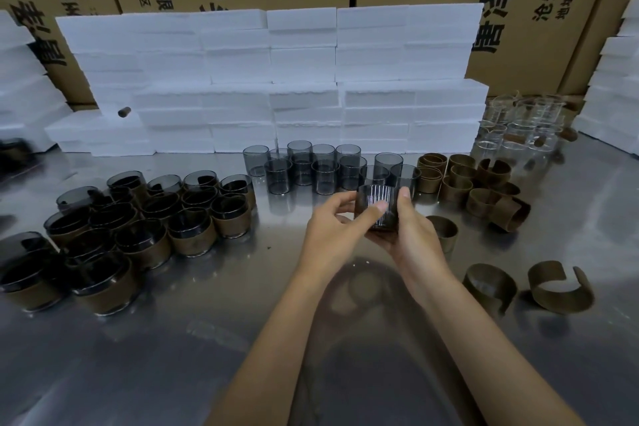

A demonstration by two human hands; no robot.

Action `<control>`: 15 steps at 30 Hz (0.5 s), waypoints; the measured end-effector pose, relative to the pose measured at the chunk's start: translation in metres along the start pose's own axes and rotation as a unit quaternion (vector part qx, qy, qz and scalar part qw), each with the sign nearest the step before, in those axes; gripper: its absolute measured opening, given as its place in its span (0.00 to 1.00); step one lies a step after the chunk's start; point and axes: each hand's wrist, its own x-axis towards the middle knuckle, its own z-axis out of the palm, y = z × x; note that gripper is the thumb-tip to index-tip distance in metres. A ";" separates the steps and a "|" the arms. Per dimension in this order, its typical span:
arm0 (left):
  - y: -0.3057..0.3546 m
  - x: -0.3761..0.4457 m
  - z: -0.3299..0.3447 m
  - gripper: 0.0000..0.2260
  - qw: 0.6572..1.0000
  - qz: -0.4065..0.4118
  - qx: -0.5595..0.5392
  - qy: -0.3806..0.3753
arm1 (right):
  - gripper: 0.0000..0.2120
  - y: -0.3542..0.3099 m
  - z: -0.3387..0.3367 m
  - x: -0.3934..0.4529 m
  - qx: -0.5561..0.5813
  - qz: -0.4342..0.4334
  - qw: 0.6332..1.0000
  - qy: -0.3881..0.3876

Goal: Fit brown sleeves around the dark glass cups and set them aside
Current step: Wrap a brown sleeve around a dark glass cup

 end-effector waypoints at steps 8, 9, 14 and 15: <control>0.000 0.000 -0.006 0.18 0.983 -0.080 -0.146 -0.080 | 0.37 -0.009 0.000 -0.003 0.013 0.011 0.998 -0.058; -0.001 0.000 -0.005 0.20 0.974 -0.102 -0.184 -0.084 | 0.38 -0.010 0.000 -0.003 0.018 0.015 0.998 -0.064; -0.002 -0.001 -0.005 0.22 0.948 -0.137 -0.266 -0.109 | 0.40 -0.010 -0.002 -0.004 0.025 0.033 0.995 -0.090; -0.001 -0.001 -0.005 0.20 0.946 -0.135 -0.271 -0.113 | 0.39 -0.010 -0.003 -0.003 0.024 0.038 0.994 -0.100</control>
